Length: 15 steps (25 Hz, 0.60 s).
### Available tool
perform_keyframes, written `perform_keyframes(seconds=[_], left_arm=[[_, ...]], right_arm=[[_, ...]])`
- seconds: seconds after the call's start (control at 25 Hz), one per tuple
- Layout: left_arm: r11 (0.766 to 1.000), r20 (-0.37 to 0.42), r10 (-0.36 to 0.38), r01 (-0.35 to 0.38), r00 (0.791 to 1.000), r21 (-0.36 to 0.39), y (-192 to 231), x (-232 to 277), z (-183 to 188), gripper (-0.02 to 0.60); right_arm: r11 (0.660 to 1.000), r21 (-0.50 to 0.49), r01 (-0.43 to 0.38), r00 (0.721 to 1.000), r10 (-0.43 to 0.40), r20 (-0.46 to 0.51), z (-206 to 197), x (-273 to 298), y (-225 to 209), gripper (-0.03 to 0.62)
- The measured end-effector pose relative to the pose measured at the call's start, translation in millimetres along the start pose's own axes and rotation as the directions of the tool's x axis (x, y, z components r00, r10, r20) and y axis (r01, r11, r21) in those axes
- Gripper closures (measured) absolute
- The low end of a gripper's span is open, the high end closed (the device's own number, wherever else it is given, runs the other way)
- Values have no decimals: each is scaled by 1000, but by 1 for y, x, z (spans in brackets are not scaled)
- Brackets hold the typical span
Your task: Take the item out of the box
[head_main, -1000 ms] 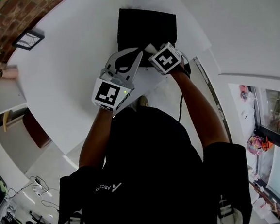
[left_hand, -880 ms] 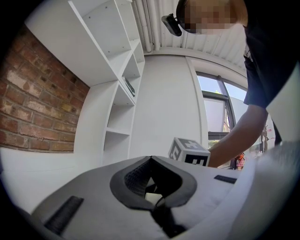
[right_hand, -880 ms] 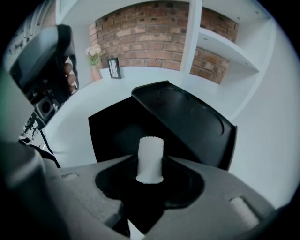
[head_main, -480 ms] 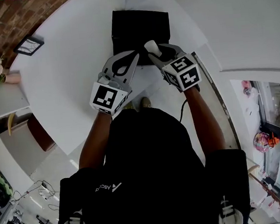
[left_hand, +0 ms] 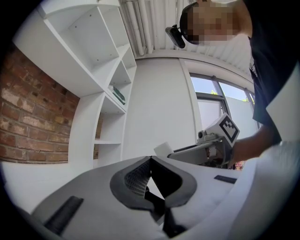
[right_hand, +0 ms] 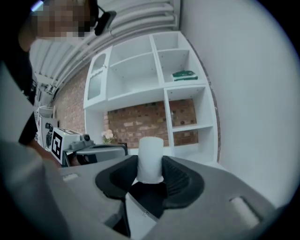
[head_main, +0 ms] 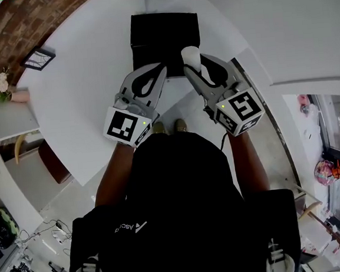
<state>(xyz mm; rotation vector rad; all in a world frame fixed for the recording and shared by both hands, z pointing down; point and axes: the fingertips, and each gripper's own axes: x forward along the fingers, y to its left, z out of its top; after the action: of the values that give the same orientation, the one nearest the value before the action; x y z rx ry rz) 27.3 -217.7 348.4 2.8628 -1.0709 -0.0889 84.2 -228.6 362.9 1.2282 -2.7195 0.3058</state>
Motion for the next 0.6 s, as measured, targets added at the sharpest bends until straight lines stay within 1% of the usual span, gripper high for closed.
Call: perform_keyframes(seconds=[0.12, 0.24, 0.32, 0.44, 0.6], left_arm=[[1000, 13, -14, 14, 1000, 23, -12, -1, 12, 583], [999, 21, -25, 24, 999, 49, -20, -2, 20, 583], [998, 18, -30, 29, 999, 64, -26, -2, 23, 583], [997, 32, -33, 31, 999, 76, -33, -2, 30, 583], [996, 45, -34, 30, 998, 84, -35, 0, 35, 583]], right_arm=[[1000, -15, -11, 994, 13, 108, 17, -21, 10, 428], [999, -33, -29, 983, 34, 182, 25, -35, 21, 428], [999, -27, -47, 973, 52, 227, 31, -43, 29, 428], [997, -33, -66, 959, 72, 275, 35, -54, 35, 430], [996, -56, -73, 951, 86, 296, 38, -57, 39, 430]])
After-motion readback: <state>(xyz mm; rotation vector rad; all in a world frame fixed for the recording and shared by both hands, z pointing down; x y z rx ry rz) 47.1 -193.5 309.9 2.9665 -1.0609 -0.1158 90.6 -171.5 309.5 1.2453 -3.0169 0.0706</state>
